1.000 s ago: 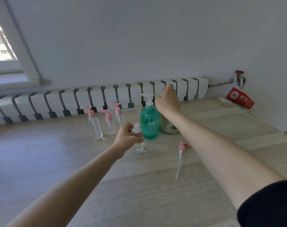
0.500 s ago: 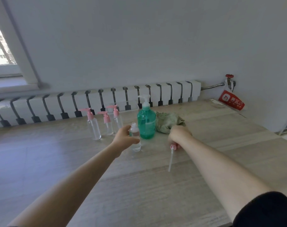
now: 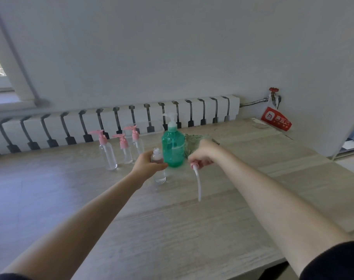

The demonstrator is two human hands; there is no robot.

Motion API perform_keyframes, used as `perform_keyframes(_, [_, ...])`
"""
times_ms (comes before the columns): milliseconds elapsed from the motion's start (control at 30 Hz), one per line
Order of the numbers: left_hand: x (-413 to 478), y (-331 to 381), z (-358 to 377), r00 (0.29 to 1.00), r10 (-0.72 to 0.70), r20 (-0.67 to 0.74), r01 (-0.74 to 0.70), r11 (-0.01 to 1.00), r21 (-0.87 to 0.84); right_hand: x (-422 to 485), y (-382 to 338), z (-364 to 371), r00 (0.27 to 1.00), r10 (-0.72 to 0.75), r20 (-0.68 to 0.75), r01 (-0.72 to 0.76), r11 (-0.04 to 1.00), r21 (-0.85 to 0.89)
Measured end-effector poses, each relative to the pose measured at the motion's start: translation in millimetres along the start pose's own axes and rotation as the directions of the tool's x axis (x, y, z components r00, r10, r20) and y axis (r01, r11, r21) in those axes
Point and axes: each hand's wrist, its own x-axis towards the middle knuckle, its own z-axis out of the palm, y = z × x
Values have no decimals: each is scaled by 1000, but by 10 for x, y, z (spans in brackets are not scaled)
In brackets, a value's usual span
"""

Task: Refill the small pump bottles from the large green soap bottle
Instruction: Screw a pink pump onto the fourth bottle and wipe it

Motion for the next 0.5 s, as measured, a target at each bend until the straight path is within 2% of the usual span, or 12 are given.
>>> perform_keyframes(100, [-21, -30, -59, 1000, 7, 10, -7, 1000, -10, -135, -228, -71, 962, -252, -107, 262, 961, 94])
perform_keyframes(200, [-34, -51, -138, 1000, 5, 12, -4, 1000, -7, -182, -454, -35, 839, -430, -333, 524, 804, 282])
perform_keyframes(333, [-50, -83, -266, 999, -30, 26, 30, 1000, -2, -170, -709, 101, 626, -474, -620, 736, 623, 267])
perform_keyframes(500, [-58, -138, -379, 999, -32, 16, 32, 999, -2, -135, -870, 223, 493, -484, -723, 836, 492, 241])
